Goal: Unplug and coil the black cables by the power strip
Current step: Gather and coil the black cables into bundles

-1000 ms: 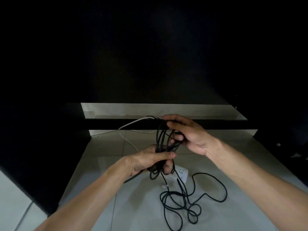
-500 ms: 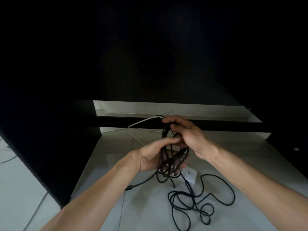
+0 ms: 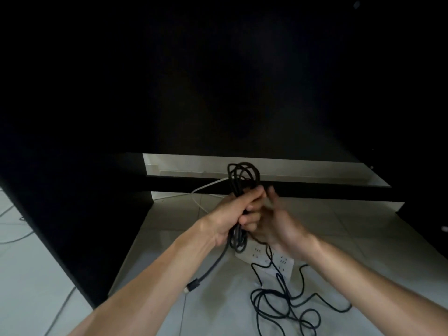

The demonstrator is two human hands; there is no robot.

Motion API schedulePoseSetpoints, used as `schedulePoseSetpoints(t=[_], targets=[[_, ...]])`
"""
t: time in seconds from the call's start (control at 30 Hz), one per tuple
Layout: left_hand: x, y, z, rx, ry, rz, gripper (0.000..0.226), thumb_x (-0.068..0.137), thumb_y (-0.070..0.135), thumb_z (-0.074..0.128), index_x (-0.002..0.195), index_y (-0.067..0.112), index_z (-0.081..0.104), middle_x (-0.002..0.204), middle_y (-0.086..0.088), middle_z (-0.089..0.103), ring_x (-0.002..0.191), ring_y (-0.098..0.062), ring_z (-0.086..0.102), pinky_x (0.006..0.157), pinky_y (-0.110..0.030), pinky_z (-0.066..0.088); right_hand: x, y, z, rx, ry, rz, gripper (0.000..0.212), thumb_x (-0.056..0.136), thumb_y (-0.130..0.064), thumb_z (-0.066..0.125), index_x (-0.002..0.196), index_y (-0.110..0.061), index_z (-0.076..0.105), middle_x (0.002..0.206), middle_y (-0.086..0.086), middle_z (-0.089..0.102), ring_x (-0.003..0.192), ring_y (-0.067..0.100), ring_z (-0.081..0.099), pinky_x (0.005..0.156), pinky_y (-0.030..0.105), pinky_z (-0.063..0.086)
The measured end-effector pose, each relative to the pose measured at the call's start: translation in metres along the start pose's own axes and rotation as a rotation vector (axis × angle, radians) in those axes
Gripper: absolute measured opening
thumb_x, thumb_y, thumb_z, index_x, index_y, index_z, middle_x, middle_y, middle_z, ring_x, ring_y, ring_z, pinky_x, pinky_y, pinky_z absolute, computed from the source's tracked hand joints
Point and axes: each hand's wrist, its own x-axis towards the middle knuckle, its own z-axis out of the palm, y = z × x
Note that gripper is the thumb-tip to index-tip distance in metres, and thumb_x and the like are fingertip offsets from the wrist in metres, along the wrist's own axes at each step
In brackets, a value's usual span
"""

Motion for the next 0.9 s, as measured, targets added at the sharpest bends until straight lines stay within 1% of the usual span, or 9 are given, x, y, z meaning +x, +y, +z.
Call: schedulePoseSetpoints(t=[0.13,0.23,0.3,0.37,0.43,0.5,0.6,0.7,0.9], targets=[[0.002,0.022,-0.021,0.074,0.150,0.119,0.019,0.098,0.029,0.053,0.086,0.015,0.058,0.054,0.007,0.029,0.034,-0.003,0.025,0.036,-0.017,0.023,-0.017,0.027,-0.010,-0.531,-0.261,0.195,0.091,0.097,-0.069,0.001,0.104,-0.010,0.071,0.088,0.011,0.071,0.090,0.014,0.069,0.110,0.039,0.033],[-0.003,0.029,-0.047,0.337,0.295,0.155,0.017,0.096,0.029,0.057,0.087,0.015,0.059,0.056,0.004,0.030,0.039,-0.007,0.025,0.041,-0.021,0.021,-0.023,0.025,-0.037,-0.930,-0.237,0.239,0.039,0.096,-0.052,0.040,0.083,-0.021,0.060,0.079,-0.005,0.062,0.079,0.009,0.060,0.087,0.035,0.044],[-0.008,0.028,-0.060,0.419,0.356,0.166,0.016,0.095,0.028,0.059,0.089,0.013,0.057,0.058,0.002,0.030,0.041,-0.008,0.025,0.044,-0.024,0.019,-0.022,0.018,-0.054,-1.288,-0.147,0.325,0.017,0.092,-0.038,0.045,0.091,-0.026,0.056,0.088,-0.008,0.055,0.084,0.012,0.054,0.074,0.031,0.041],[-0.011,0.025,-0.069,0.493,0.421,0.167,0.017,0.094,0.027,0.060,0.092,0.011,0.057,0.058,0.003,0.034,0.041,-0.007,0.029,0.043,-0.023,0.021,-0.020,0.008,-0.065,-1.558,0.014,0.373,0.028,0.100,-0.036,0.038,0.115,-0.024,0.058,0.109,-0.004,0.061,0.099,0.015,0.058,0.081,0.030,0.044],[-0.013,0.020,-0.072,0.611,0.472,0.159,0.021,0.092,0.034,0.063,0.086,0.013,0.061,0.059,0.002,0.042,0.042,-0.004,0.037,0.043,-0.021,0.028,-0.019,-0.008,-0.065,-1.475,0.157,0.345,0.030,0.105,-0.040,0.034,0.119,-0.026,0.056,0.116,-0.002,0.064,0.101,0.015,0.061,0.084,0.030,0.048],[-0.012,0.014,-0.072,0.678,0.507,0.159,0.022,0.089,0.042,0.064,0.083,0.020,0.065,0.063,0.002,0.052,0.047,-0.004,0.044,0.045,-0.022,0.033,-0.020,-0.026,-0.057,-1.206,0.189,0.247,0.025,0.106,-0.042,0.032,0.110,-0.034,0.056,0.099,-0.007,0.063,0.087,0.011,0.060,0.075,0.026,0.048],[-0.012,0.007,-0.062,0.637,0.476,0.190,0.023,0.089,0.048,0.061,0.094,0.027,0.069,0.078,0.003,0.070,0.050,-0.011,0.043,0.047,-0.022,0.037,-0.024,-0.053,-0.036,-0.886,0.116,0.058,0.017,0.105,-0.041,0.040,0.101,-0.045,0.056,0.085,-0.010,0.063,0.080,0.011,0.060,0.073,0.025,0.049],[-0.011,0.001,-0.045,0.596,0.351,0.237,0.044,0.085,0.056,0.055,0.115,0.025,0.067,0.096,-0.001,0.076,0.043,-0.007,0.041,0.043,-0.018,0.035,-0.024,-0.075,-0.019,-0.552,-0.010,-0.034,0.023,0.104,-0.028,0.046,0.085,-0.030,0.059,0.060,-0.014,0.041,0.053,0.003,0.038,0.053,0.020,0.034],[-0.009,-0.004,-0.015,0.514,0.169,0.257,0.054,0.085,0.059,0.051,0.115,0.017,0.066,0.099,-0.006,0.076,0.038,-0.002,0.040,0.043,-0.019,0.029,-0.013,-0.083,-0.003,-0.754,0.117,-0.117,0.026,0.101,-0.026,0.043,0.080,-0.024,0.058,0.060,-0.018,0.053,0.062,0.005,0.045,0.061,0.023,0.033]])
